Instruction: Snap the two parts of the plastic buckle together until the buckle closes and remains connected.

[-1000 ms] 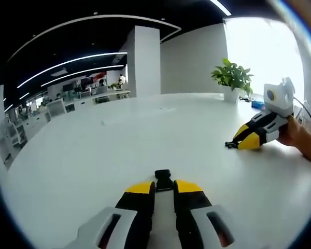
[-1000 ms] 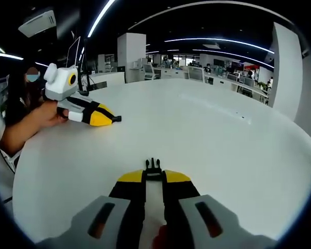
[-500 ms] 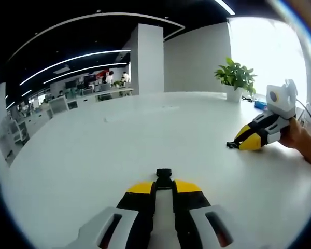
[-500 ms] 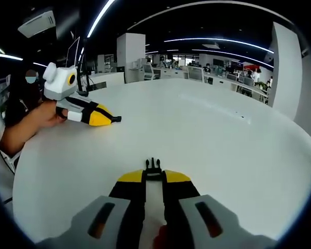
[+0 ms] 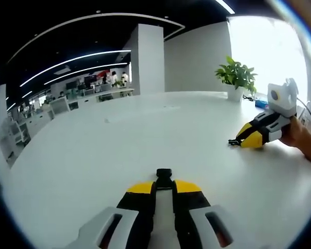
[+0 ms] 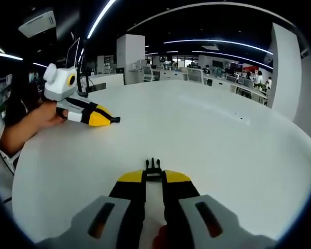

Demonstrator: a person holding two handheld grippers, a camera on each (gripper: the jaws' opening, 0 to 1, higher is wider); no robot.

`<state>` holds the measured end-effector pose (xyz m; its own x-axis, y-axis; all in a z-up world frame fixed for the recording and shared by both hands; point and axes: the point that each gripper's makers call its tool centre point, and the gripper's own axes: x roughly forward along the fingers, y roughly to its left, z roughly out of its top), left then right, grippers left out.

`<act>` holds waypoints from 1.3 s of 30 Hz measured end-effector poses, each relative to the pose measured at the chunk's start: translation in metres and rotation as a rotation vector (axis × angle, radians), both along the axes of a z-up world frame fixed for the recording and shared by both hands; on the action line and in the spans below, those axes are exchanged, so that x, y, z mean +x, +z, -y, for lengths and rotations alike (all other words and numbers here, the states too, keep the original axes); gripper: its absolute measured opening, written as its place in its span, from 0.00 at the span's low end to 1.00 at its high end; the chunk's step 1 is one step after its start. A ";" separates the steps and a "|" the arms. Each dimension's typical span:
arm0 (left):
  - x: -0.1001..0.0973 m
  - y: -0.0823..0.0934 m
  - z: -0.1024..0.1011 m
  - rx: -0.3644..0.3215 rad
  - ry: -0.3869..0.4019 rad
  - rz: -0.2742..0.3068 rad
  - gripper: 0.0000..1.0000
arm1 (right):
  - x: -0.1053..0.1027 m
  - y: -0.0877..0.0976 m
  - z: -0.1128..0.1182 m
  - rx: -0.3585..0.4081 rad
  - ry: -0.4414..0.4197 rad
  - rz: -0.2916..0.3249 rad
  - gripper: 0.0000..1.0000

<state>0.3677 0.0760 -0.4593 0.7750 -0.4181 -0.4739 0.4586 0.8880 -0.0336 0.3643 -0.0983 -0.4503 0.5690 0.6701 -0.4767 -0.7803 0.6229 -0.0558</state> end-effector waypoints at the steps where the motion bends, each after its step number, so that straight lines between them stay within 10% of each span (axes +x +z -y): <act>1: 0.000 0.000 0.000 -0.002 -0.002 0.000 0.12 | 0.000 0.000 0.000 -0.001 0.001 -0.001 0.13; 39: -0.007 0.001 0.005 0.051 -0.170 -0.026 0.12 | -0.008 -0.003 0.002 -0.011 0.047 -0.024 0.12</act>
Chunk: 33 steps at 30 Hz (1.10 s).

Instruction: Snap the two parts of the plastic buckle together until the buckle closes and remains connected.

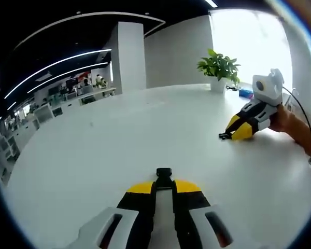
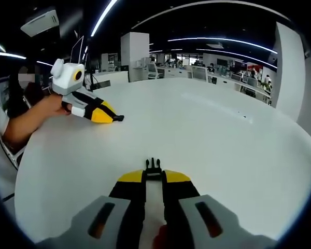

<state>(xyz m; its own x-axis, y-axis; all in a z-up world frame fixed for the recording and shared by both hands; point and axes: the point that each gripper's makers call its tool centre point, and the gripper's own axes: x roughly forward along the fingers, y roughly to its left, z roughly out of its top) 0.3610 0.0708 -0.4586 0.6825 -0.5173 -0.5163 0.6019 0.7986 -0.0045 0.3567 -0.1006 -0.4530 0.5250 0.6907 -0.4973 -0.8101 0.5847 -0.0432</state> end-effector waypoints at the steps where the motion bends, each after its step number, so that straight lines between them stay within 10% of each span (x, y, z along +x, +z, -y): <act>1: 0.000 0.000 0.000 0.000 -0.007 -0.002 0.12 | 0.000 0.000 0.000 0.000 0.001 -0.002 0.12; 33: -0.007 0.001 0.011 0.042 -0.198 -0.046 0.12 | 0.002 -0.002 -0.003 -0.044 0.081 -0.055 0.12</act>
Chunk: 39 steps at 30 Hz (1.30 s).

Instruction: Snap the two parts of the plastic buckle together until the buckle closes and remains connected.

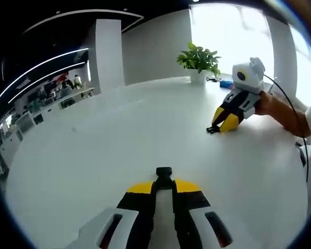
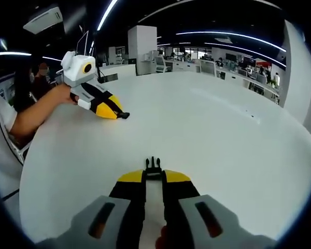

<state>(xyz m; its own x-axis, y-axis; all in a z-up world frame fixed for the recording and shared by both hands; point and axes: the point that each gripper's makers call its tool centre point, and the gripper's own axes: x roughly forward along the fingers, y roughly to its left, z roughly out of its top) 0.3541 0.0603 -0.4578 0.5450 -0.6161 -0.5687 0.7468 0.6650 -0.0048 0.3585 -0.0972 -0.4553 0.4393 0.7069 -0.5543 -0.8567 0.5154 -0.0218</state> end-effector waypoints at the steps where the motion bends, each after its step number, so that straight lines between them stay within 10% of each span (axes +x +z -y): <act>1: 0.000 0.000 0.000 0.001 -0.005 -0.004 0.12 | 0.000 0.000 0.000 -0.002 0.004 0.000 0.12; 20: -0.001 0.000 0.007 0.056 -0.153 -0.032 0.12 | 0.007 -0.004 -0.001 -0.070 0.121 -0.043 0.12; 39: 0.022 -0.005 0.010 -0.041 -0.224 -0.005 0.12 | 0.009 -0.002 -0.006 0.022 0.146 -0.065 0.12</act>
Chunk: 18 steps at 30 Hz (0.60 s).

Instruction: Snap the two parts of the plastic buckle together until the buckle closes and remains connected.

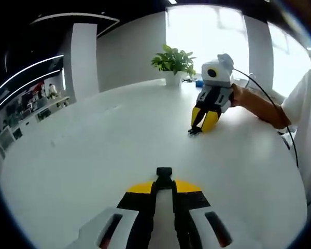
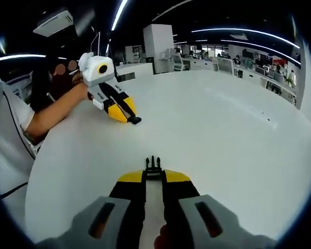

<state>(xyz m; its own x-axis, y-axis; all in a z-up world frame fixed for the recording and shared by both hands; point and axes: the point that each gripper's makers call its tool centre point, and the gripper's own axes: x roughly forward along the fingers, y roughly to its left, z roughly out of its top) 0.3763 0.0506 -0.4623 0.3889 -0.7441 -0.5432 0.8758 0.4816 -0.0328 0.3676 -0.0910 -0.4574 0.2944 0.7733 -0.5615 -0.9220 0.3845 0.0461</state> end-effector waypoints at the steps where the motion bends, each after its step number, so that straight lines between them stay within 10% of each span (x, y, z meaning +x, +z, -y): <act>1: 0.001 0.000 0.000 -0.001 0.000 -0.001 0.12 | 0.000 0.000 0.000 -0.008 0.002 0.007 0.12; 18: -0.010 0.005 0.010 -0.029 -0.080 0.038 0.12 | -0.014 0.007 -0.008 0.000 0.078 0.028 0.12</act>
